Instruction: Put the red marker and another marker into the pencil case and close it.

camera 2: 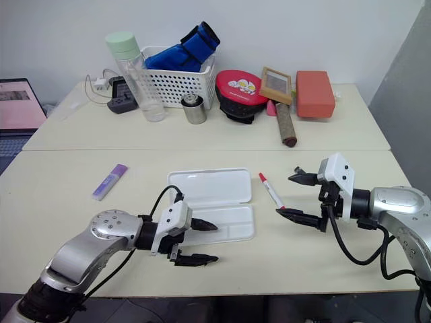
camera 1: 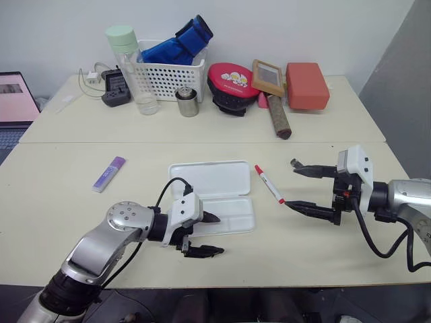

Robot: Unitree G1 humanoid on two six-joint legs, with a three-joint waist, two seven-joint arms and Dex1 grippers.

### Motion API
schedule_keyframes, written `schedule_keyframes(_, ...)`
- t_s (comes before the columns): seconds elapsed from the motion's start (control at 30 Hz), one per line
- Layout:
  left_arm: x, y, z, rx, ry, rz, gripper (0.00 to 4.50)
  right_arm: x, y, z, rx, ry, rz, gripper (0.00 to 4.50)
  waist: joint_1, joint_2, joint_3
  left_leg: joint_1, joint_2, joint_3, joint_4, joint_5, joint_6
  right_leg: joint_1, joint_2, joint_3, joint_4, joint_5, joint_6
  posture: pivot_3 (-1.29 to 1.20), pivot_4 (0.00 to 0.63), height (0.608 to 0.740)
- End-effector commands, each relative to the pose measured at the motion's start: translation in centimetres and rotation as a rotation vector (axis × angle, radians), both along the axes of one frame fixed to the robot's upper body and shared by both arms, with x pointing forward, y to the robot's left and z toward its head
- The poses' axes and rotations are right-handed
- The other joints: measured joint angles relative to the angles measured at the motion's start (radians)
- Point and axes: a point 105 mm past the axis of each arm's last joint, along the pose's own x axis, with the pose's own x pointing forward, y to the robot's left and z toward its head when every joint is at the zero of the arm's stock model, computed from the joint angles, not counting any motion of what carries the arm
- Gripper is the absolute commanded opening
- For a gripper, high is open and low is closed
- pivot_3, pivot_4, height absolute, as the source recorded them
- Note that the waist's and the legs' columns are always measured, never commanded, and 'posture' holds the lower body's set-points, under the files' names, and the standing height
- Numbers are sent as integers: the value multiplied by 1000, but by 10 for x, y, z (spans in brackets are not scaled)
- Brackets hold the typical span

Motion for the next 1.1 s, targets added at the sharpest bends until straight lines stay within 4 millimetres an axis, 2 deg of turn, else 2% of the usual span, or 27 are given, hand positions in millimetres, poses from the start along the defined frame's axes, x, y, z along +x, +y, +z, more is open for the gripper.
schedule_keyframes(0.03,-2,1,27,-65,-54,23,4443,0,3,4,-3,-32,10,4500,0,0,0,0,0,0,0,0,0,0,0,0,0,0,0,0,150,740)
schedule_keyframes(0.07,-2,1,29,-71,-54,30,4443,0,3,3,-3,-28,9,4500,0,0,0,0,0,0,0,0,0,0,0,0,0,0,0,0,150,740)
schedule_keyframes(0.13,7,4,53,-166,-122,116,4443,23,0,-11,-26,-15,-136,4500,0,0,0,0,0,0,0,0,0,0,0,0,0,0,0,0,150,740)
schedule_keyframes(0.23,18,9,74,-259,-184,209,4443,47,2,-25,-22,15,-292,4500,-6,-1,0,1,1,0,1,0,0,0,0,1,0,0,0,0,150,740)
schedule_keyframes(0.37,24,9,87,-307,-253,269,4443,53,23,-35,37,96,-350,4500,-5,0,0,0,0,0,0,0,0,0,0,1,1,0,0,0,150,740)
schedule_keyframes(0.5,25,3,98,-350,-291,274,4443,69,30,-66,-39,166,-526,4500,-5,0,0,-1,0,-1,0,0,0,-1,0,1,1,0,0,0,150,740)
schedule_keyframes(0.57,25,1,100,-351,-299,271,4443,70,33,-73,-63,175,-551,4500,-5,0,0,-1,-1,-1,0,0,-1,-1,0,2,1,0,0,0,150,740)
schedule_keyframes(0.63,25,0,100,-352,-297,266,4443,69,34,-78,-91,180,-553,4500,-4,0,0,-1,-1,-1,0,0,-1,-1,0,1,1,0,0,0,150,740)
schedule_keyframes(0.73,24,-2,103,-361,-307,253,4443,70,26,-98,-194,190,-605,4500,-5,0,0,-1,-1,0,0,0,0,-1,0,1,1,0,0,0,150,740)
schedule_keyframes(0.8,23,-3,104,-364,-306,248,4443,71,23,-101,-216,182,-620,4500,-7,0,0,0,-1,0,0,0,0,-1,0,1,1,0,0,0,150,740)
schedule_keyframes(0.83,23,-3,104,-366,-305,248,4500,71,23,-101,-216,179,-622,4159,-8,0,0,0,-1,0,0,0,0,-1,0,1,1,0,0,0,150,740)
schedule_keyframes(1.1,21,-2,99,-343,-276,245,4500,70,23,-98,-251,151,-598,2487,-8,-1,-1,0,-1,0,0,0,0,0,0,1,1,1,0,0,150,740)
